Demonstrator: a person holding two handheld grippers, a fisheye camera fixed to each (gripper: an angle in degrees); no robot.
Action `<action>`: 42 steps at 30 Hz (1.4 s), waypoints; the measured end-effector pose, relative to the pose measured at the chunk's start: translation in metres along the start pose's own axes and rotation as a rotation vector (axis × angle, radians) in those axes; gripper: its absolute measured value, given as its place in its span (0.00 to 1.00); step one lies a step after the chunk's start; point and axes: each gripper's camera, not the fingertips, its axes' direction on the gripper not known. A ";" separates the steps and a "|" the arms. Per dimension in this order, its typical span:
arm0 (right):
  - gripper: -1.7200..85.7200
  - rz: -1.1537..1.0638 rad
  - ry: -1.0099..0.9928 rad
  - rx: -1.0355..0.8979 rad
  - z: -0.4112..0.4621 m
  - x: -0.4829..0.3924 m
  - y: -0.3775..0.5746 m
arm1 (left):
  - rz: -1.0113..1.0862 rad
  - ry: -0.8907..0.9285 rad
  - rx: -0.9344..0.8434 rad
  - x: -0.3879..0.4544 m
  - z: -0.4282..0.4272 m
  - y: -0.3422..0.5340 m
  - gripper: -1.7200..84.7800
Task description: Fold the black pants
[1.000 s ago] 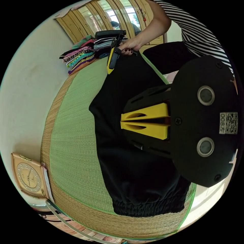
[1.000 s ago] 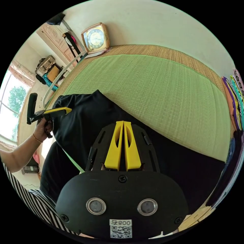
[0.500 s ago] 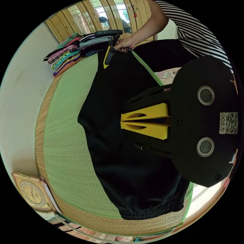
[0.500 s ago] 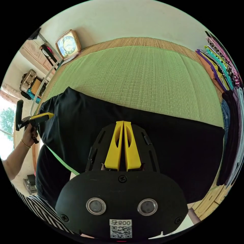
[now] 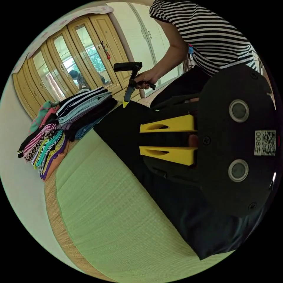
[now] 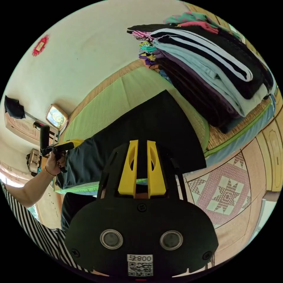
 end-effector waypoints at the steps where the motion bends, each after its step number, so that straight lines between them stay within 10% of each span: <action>1: 0.11 0.056 0.001 0.019 -0.014 0.025 0.008 | 0.028 0.001 -0.024 0.005 0.019 -0.022 0.10; 17: 0.10 0.169 0.044 0.039 -0.057 0.155 0.041 | 0.209 -0.240 -0.187 0.050 0.232 -0.238 0.10; 42: 0.11 0.175 -0.005 0.052 -0.086 0.236 0.050 | 0.279 -0.285 -0.238 0.075 0.372 -0.347 0.10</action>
